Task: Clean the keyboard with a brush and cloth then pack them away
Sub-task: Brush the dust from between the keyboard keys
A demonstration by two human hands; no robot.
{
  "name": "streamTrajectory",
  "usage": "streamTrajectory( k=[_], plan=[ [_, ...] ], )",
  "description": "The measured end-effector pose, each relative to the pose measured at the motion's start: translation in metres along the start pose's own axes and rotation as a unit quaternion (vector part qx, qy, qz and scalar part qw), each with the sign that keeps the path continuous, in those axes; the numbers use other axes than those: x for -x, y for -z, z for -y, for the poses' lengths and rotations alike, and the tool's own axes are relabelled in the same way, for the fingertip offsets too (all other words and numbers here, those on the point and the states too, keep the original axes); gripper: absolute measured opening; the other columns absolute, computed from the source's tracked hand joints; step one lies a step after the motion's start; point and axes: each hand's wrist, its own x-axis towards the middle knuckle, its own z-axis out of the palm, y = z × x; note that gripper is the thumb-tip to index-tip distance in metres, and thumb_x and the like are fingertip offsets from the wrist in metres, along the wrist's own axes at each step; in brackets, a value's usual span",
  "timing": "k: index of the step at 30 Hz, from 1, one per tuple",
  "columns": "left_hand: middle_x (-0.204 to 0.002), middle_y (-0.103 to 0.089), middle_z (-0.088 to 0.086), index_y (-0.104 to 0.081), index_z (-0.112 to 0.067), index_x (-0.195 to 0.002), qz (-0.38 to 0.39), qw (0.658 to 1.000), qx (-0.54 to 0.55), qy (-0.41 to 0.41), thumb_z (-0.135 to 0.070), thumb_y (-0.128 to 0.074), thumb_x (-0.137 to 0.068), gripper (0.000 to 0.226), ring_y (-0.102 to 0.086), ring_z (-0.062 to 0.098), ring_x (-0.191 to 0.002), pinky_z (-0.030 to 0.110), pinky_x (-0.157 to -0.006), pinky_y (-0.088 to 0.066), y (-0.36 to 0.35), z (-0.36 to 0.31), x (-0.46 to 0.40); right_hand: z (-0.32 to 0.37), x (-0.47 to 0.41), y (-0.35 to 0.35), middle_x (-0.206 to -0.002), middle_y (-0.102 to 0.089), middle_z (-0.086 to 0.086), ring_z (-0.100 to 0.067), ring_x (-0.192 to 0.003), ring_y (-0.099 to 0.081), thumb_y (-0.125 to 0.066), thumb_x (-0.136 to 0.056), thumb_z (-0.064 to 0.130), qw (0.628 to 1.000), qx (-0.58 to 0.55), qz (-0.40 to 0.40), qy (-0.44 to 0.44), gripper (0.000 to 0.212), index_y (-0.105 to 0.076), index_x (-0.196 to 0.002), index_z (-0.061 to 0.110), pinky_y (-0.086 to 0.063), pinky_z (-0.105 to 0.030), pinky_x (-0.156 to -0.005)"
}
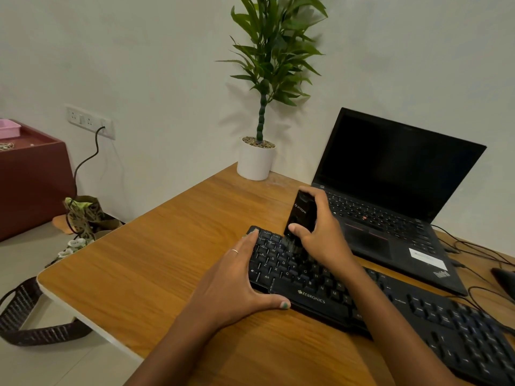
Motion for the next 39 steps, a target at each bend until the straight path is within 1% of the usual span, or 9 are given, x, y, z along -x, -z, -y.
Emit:
streamTrajectory(
  k=[3,7,11,16,18,23,29,32,39],
  plan=[
    [-0.157,-0.018,-0.017,-0.002,-0.034,-0.154,-0.005,1.0,0.003,-0.004,-0.081,-0.07,-0.053,0.131,-0.028,0.003,-0.138,0.03,-0.11,-0.035,0.0,0.0,0.0,0.003,-0.005,0.005,-0.112,-0.047,0.008,-0.011,-0.098,-0.051,-0.066,-0.084,0.006,0.997,-0.002,0.071,0.003,0.065,-0.034,-0.129,0.041,-0.051,-0.023,-0.071],
    [-0.158,-0.016,-0.017,-0.002,-0.034,-0.154,-0.002,1.0,0.0,-0.004,-0.082,-0.069,-0.053,0.131,-0.026,0.003,-0.139,0.029,-0.111,-0.034,0.0,0.0,0.0,-0.004,-0.01,-0.012,-0.113,-0.047,0.005,-0.01,-0.091,-0.055,-0.063,-0.085,0.003,0.999,0.029,-0.021,0.029,0.07,-0.031,-0.134,0.04,-0.048,-0.014,-0.059],
    [-0.158,-0.016,-0.018,-0.002,-0.034,-0.154,-0.005,1.0,0.001,-0.005,-0.082,-0.069,-0.052,0.131,-0.026,0.002,-0.139,0.027,-0.11,-0.033,0.0,0.0,0.0,-0.01,-0.01,-0.018,-0.108,-0.041,0.024,-0.007,-0.096,-0.053,-0.063,-0.084,0.002,0.998,-0.022,-0.002,0.066,0.071,-0.032,-0.129,0.047,-0.056,-0.03,-0.075],
    [-0.159,-0.014,-0.018,0.0,-0.035,-0.153,0.001,1.0,-0.004,0.002,-0.083,-0.068,-0.052,0.132,-0.023,0.003,-0.14,0.03,-0.112,-0.032,0.0,0.002,0.0,-0.013,-0.019,0.025,-0.118,-0.044,0.004,-0.011,-0.097,-0.054,-0.064,-0.084,0.0,0.995,0.007,0.102,0.009,0.068,-0.033,-0.129,0.041,-0.054,-0.02,-0.061],
    [-0.158,-0.014,-0.018,0.001,-0.036,-0.153,0.001,1.0,-0.005,0.003,-0.084,-0.068,-0.052,0.131,-0.024,0.003,-0.14,0.029,-0.111,-0.032,-0.001,0.003,0.0,-0.012,-0.018,0.02,-0.115,-0.042,0.01,-0.008,-0.094,-0.052,-0.064,-0.084,0.0,0.996,-0.018,0.09,0.021,0.068,-0.034,-0.129,0.041,-0.053,-0.018,-0.059],
    [-0.157,-0.016,-0.018,-0.002,-0.033,-0.154,-0.006,1.0,-0.002,-0.006,-0.08,-0.07,-0.055,0.129,-0.025,0.001,-0.138,0.024,-0.108,-0.03,-0.001,0.0,0.0,-0.014,-0.015,-0.016,-0.114,-0.037,0.026,-0.006,-0.103,-0.05,-0.063,-0.083,-0.001,0.993,-0.074,0.045,0.074,0.07,-0.035,-0.129,0.044,-0.057,-0.031,-0.076],
    [-0.159,-0.014,-0.018,-0.002,-0.035,-0.154,-0.004,1.0,-0.001,-0.006,-0.08,-0.071,-0.054,0.129,-0.023,0.002,-0.14,0.028,-0.112,-0.03,0.0,0.0,0.001,-0.02,-0.02,0.033,-0.118,-0.043,0.008,-0.018,-0.106,-0.054,-0.064,-0.084,0.001,0.991,0.013,0.134,0.019,0.07,-0.033,-0.122,0.052,-0.057,-0.036,-0.078],
    [-0.158,-0.015,-0.018,-0.003,-0.035,-0.154,-0.007,1.0,0.0,-0.008,-0.08,-0.071,-0.054,0.128,-0.024,0.002,-0.14,0.026,-0.111,-0.03,-0.001,0.0,0.0,-0.016,-0.018,0.023,-0.113,-0.044,0.015,-0.017,-0.105,-0.054,-0.064,-0.084,0.001,0.993,0.005,0.115,0.035,0.07,-0.035,-0.121,0.053,-0.056,-0.042,-0.083],
    [-0.155,-0.02,-0.021,-0.004,-0.036,-0.153,-0.012,1.0,0.006,-0.021,-0.078,-0.071,-0.055,0.126,-0.028,-0.002,-0.134,0.02,-0.105,-0.031,0.0,-0.001,0.001,-0.013,-0.015,-0.02,-0.11,-0.043,0.022,-0.015,-0.101,-0.056,-0.063,-0.085,0.005,0.995,-0.054,0.035,0.075,0.069,-0.033,-0.127,0.051,-0.058,-0.04,-0.078]
  ],
)
